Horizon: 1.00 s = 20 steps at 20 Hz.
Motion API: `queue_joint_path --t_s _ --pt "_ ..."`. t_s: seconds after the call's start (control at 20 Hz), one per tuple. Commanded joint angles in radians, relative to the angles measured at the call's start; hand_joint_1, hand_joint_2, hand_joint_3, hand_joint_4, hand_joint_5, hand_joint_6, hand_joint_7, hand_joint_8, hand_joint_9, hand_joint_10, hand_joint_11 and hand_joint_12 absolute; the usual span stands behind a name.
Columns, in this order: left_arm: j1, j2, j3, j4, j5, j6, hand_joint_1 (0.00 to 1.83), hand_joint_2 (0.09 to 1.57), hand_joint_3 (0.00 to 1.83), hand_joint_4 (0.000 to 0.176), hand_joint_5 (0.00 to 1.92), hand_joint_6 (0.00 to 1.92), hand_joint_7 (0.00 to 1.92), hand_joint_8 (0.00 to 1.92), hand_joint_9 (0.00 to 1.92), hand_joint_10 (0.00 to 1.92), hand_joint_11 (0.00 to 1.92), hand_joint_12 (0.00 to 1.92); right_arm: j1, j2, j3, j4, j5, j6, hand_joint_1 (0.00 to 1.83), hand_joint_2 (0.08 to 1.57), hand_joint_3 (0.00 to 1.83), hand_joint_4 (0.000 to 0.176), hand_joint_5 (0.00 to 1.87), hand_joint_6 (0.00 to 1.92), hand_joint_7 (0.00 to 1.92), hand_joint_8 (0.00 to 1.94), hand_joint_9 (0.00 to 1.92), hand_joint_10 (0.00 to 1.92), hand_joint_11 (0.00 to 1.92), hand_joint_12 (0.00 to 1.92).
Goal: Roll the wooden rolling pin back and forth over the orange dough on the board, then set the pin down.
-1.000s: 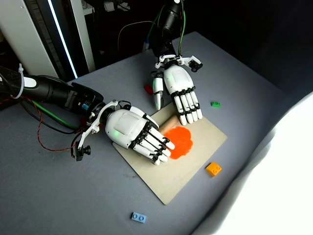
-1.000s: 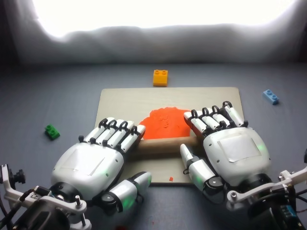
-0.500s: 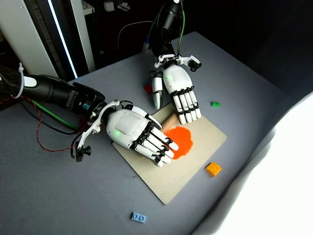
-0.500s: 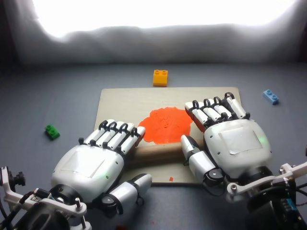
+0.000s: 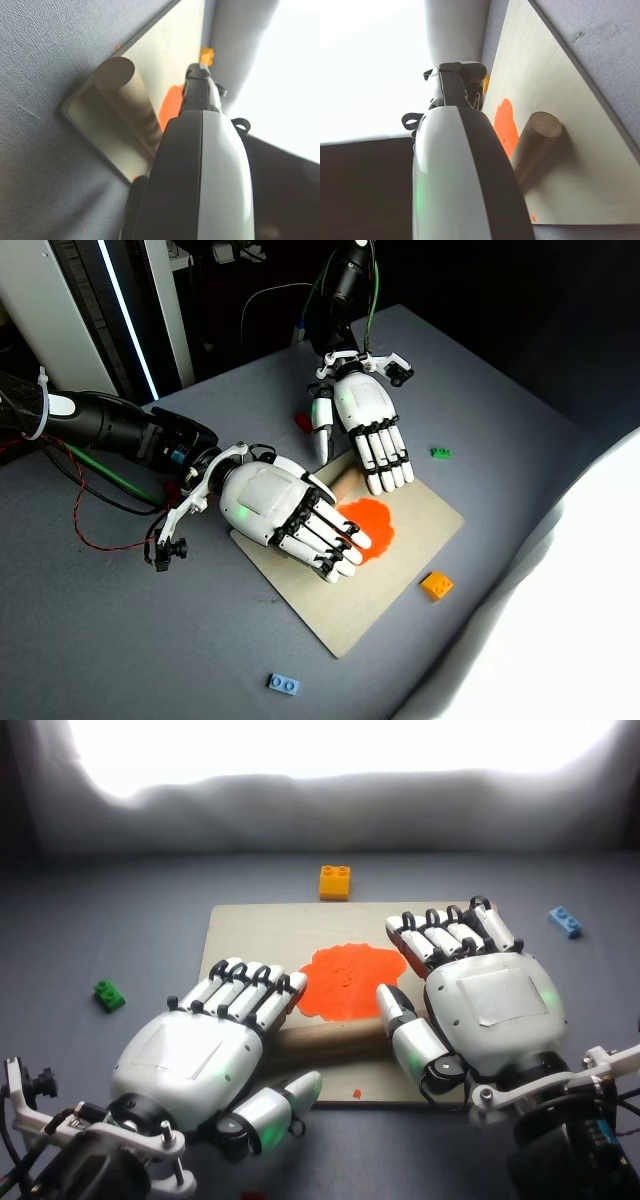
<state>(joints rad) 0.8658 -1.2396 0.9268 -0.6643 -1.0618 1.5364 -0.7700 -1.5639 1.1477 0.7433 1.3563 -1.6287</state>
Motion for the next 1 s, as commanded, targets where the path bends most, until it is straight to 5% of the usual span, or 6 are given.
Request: queue_joint_path --t_s 0.0,0.55,0.95 --pt "-0.012 0.012 0.004 0.053 -0.094 0.0 0.0 1.51 0.0 0.0 0.27 0.0 0.37 0.0 0.32 0.0 0.0 0.59 0.007 0.007 0.001 -0.07 0.1 -0.001 0.0 1.57 0.12 0.0 0.38 0.0 0.44 0.0 0.39 0.01 0.0 1.08" --pt "-0.179 0.079 0.008 0.052 0.12 0.043 0.0 1.5 0.0 0.0 0.24 0.0 0.34 0.0 0.28 0.0 0.0 0.51 0.072 0.109 0.001 -0.07 0.02 -0.002 0.0 1.57 0.12 0.0 0.39 0.0 0.45 0.0 0.4 0.01 0.0 1.1" --pt "-0.448 0.178 -0.017 -0.112 0.439 0.301 0.0 1.5 0.0 0.0 0.29 0.02 0.39 0.01 0.32 0.01 0.0 0.59 0.045 0.312 -0.052 -0.247 0.024 0.137 0.0 1.57 0.11 0.0 0.42 0.02 0.47 0.01 0.42 0.02 0.0 1.11"
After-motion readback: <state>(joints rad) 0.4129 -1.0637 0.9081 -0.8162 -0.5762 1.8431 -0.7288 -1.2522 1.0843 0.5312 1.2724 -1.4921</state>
